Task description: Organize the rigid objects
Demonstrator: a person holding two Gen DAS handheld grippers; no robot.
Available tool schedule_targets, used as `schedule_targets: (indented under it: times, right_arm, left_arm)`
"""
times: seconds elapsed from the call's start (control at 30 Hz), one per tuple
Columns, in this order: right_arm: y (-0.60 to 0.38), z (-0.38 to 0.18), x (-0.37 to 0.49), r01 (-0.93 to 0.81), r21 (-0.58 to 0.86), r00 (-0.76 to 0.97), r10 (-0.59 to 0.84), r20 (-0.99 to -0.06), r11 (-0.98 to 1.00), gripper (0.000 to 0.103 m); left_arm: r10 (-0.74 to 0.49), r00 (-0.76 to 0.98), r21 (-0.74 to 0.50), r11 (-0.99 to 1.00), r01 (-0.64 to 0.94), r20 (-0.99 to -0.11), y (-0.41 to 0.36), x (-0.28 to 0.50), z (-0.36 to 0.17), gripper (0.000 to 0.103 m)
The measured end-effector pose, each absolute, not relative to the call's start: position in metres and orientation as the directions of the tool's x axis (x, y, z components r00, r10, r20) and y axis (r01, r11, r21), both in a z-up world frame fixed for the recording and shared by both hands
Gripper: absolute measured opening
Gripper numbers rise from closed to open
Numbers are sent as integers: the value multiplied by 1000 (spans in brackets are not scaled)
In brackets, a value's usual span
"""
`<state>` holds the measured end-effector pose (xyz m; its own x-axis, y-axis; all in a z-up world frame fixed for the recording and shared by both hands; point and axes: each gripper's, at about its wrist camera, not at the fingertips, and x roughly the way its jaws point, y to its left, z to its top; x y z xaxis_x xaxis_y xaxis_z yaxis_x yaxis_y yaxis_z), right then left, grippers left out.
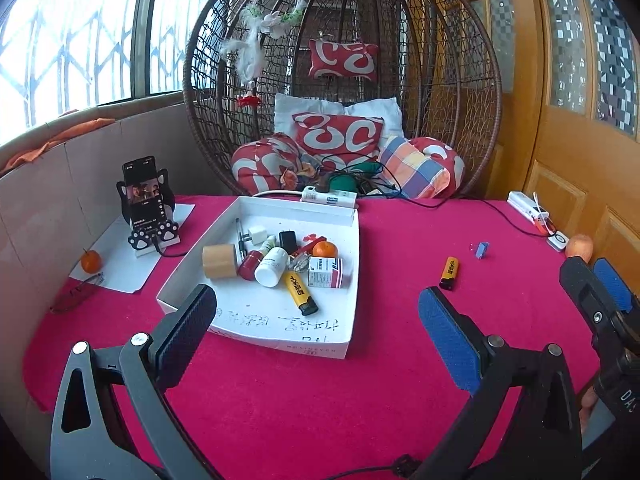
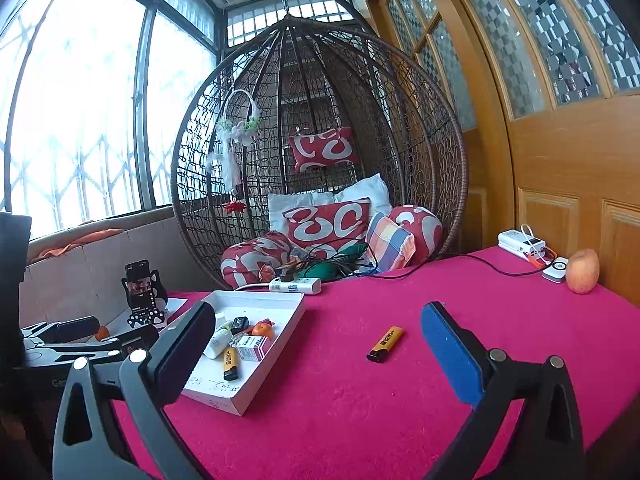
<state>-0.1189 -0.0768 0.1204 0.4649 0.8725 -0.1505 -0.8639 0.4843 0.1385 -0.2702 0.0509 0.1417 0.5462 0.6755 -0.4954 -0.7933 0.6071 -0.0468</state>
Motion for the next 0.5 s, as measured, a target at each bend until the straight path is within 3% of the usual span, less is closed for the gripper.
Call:
schedule_targets:
  times: [0.5]
  right_arm:
    - [-76, 115, -115, -861, 142, 466, 869, -166, 489, 103]
  left_arm:
    - [662, 560, -45, 625, -779, -498, 51, -268, 138, 102]
